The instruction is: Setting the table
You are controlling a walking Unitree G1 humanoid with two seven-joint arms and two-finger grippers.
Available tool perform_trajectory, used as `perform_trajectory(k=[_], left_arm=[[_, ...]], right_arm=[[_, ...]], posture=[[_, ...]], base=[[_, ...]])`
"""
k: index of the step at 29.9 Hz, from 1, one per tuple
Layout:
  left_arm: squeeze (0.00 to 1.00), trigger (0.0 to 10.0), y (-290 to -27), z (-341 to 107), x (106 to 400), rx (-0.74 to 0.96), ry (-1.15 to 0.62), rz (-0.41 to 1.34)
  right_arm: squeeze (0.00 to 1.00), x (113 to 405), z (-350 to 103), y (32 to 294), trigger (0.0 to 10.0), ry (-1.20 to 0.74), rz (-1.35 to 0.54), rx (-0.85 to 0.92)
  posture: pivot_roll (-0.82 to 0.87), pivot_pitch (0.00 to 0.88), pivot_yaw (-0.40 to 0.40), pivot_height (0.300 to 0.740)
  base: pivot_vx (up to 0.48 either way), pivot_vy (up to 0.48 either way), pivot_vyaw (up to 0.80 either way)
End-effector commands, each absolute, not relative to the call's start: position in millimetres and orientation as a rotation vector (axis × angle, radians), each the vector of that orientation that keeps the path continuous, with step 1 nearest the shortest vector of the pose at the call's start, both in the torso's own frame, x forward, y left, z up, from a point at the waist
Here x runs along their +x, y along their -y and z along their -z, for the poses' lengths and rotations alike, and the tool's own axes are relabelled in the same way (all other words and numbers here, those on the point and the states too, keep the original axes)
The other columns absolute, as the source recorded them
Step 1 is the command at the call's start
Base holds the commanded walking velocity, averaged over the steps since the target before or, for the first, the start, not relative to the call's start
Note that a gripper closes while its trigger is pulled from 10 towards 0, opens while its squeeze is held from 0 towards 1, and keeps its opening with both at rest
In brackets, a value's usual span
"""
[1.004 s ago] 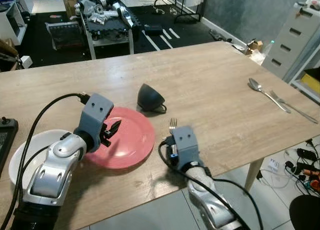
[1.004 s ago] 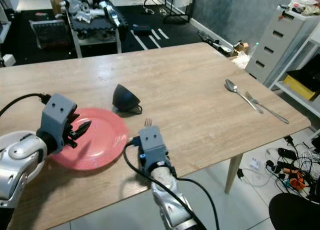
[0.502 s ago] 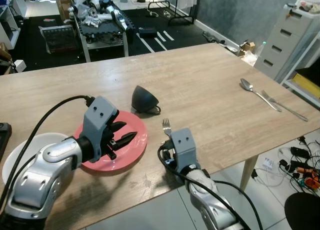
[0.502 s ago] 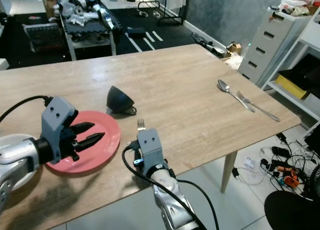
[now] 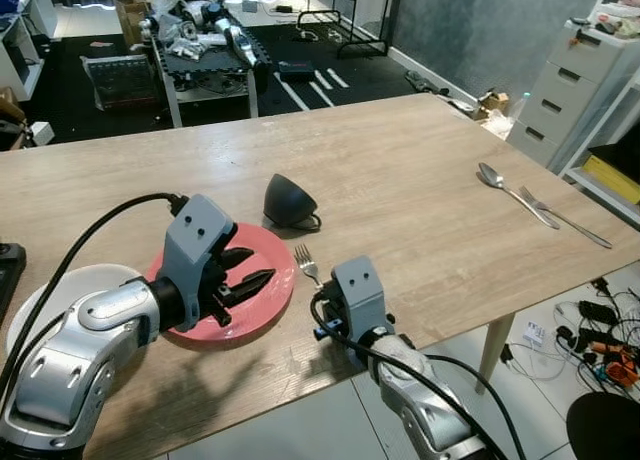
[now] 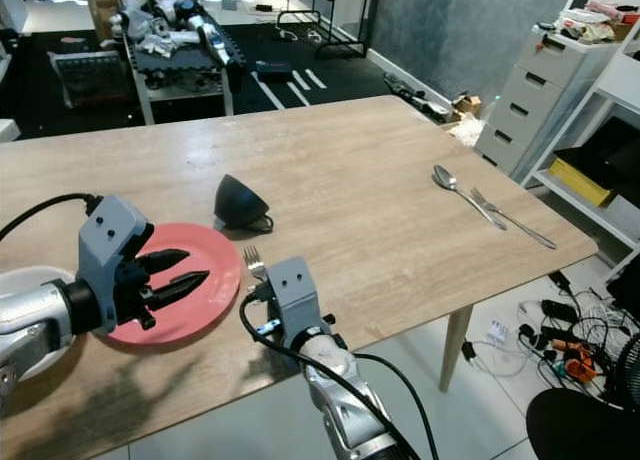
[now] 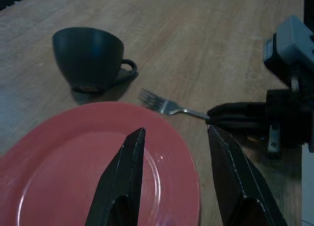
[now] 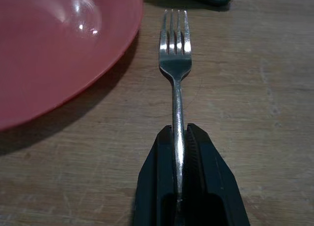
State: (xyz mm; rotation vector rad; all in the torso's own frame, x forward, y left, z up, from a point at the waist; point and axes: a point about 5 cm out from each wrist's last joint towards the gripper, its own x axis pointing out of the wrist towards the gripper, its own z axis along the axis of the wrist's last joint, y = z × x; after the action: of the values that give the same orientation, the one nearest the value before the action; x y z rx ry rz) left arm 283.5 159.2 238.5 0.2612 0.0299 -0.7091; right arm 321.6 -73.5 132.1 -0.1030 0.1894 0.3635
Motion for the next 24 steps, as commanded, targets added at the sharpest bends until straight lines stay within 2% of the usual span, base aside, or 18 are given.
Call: perform_trajectory(k=[1,2,7,8,9,10,11,12,13,20,24], left_arm=[[0.00,10.0,-158.0,-235.1,277.5,0.237,-0.043,0.736],[0.00,10.0,-158.0,-235.1,277.5,0.237,-0.043,0.736],[0.00,10.0,-159.2,-234.5,270.5,0.246,-0.048,0.769],[0.00,10.0,-158.8,-234.0,269.8,0.245,-0.050,0.770],[0.00,10.0,-158.6,-233.6,269.4,0.245,-0.052,0.771],[0.00,10.0,-157.6,-232.9,269.0,0.245,-0.053,0.774],[0.00,10.0,-157.6,-232.9,269.0,0.245,-0.053,0.774],[0.00,10.0,-156.7,-232.5,268.8,0.245,-0.053,0.776],[0.00,10.0,-154.8,-232.4,268.6,0.242,-0.051,0.782],[0.00,10.0,-147.0,-240.4,268.6,0.206,0.016,0.798],[0.00,10.0,-144.0,-248.2,271.6,0.221,0.101,0.754]], right_arm=[[0.00,320.1,-121.7,92.4,0.0,-0.237,-0.291,0.007],[0.00,320.1,-121.7,92.4,0.0,-0.237,-0.291,0.007],[0.00,318.4,-174.9,100.3,0.0,-0.002,-0.348,0.203],[0.00,316.4,-181.7,102.1,1.6,0.026,-0.362,0.224],[0.00,314.9,-185.7,103.1,1.6,0.043,-0.374,0.237],[0.00,313.5,-188.9,104.3,4.6,0.052,-0.379,0.241],[0.00,313.5,-188.9,104.3,4.6,0.052,-0.379,0.241],[0.00,312.6,-190.8,104.9,9.4,0.059,-0.381,0.238],[0.00,311.3,-192.6,105.4,10.0,0.067,-0.387,0.236],[0.00,304.8,-198.7,111.9,10.0,0.138,-0.362,0.221],[0.00,298.0,-198.3,124.6,10.0,0.188,-0.271,0.202]], posture=[[0.10,0.158,0.026,0.740],[0.10,0.158,0.026,0.740],[0.10,0.161,0.034,0.740],[0.10,0.161,0.034,0.740],[0.10,0.161,0.034,0.740],[0.10,0.161,0.037,0.740],[0.10,0.161,0.037,0.740],[0.10,0.161,0.037,0.740],[0.10,0.161,0.038,0.740],[0.10,0.161,0.039,0.740],[0.10,0.160,0.042,0.740]], base=[[0.000,0.000,0.00],[0.000,0.000,0.00],[0.000,0.000,0.00],[0.000,0.000,0.00],[0.000,0.000,0.00],[0.000,0.000,0.00],[0.000,0.000,0.00],[0.000,0.000,0.00],[0.000,0.000,0.00],[0.000,0.000,0.00],[0.000,0.000,0.00]])
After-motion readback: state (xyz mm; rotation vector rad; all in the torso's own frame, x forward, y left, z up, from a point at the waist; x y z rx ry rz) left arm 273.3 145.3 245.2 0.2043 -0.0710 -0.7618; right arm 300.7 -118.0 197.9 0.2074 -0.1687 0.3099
